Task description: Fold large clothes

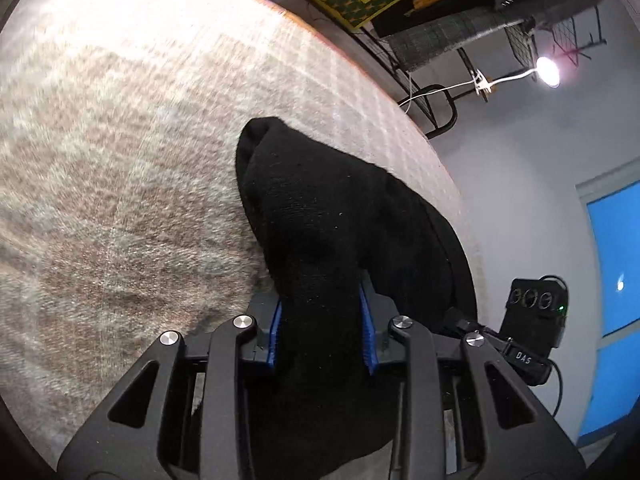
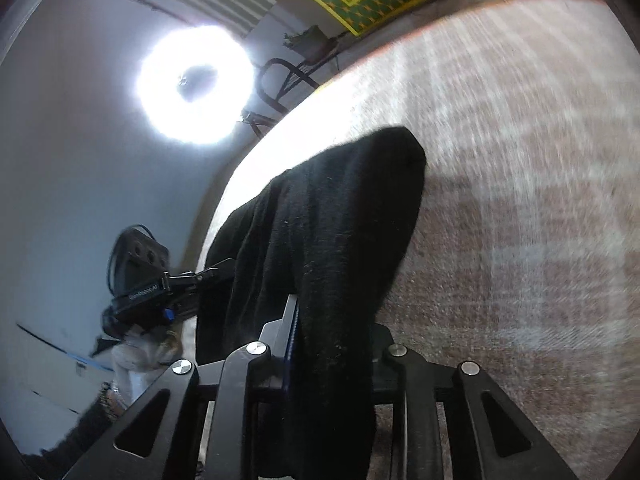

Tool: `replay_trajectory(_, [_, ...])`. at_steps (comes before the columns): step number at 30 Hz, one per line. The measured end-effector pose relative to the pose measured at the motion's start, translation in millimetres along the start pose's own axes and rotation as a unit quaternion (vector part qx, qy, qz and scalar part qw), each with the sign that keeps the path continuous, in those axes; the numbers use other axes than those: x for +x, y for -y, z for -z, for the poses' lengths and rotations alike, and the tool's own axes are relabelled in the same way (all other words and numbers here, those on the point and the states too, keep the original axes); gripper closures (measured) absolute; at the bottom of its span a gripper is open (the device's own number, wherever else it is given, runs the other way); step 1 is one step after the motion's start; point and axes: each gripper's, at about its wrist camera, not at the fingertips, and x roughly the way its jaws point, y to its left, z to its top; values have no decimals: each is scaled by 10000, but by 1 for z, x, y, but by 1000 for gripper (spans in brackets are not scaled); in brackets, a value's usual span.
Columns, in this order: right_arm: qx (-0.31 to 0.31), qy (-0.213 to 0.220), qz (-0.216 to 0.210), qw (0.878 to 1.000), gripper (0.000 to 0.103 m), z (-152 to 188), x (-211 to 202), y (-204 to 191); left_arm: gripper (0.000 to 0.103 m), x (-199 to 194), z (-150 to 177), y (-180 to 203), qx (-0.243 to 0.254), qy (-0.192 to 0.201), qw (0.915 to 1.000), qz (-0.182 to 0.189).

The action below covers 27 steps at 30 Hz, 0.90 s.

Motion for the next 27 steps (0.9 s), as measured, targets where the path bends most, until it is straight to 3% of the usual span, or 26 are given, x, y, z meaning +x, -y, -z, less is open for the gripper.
replay_trajectory(6, [-411,83,225,9989,83,-3,-14,-26,75,-1,-4,35,245,106,9996,119])
replay_trajectory(12, [-575,243,380,9973,84,-9,-47,-26,77,12,-10,71,389,-18,9983,424])
replay_trajectory(18, [-691,439,741,9939,84,-21,-97,-2,79,48,-11,117,628,-164,9953,724])
replay_trajectory(27, [-738,782,1242,9864,89,-51,-173,46,83,136,-21,199,1065,-377,9889,962])
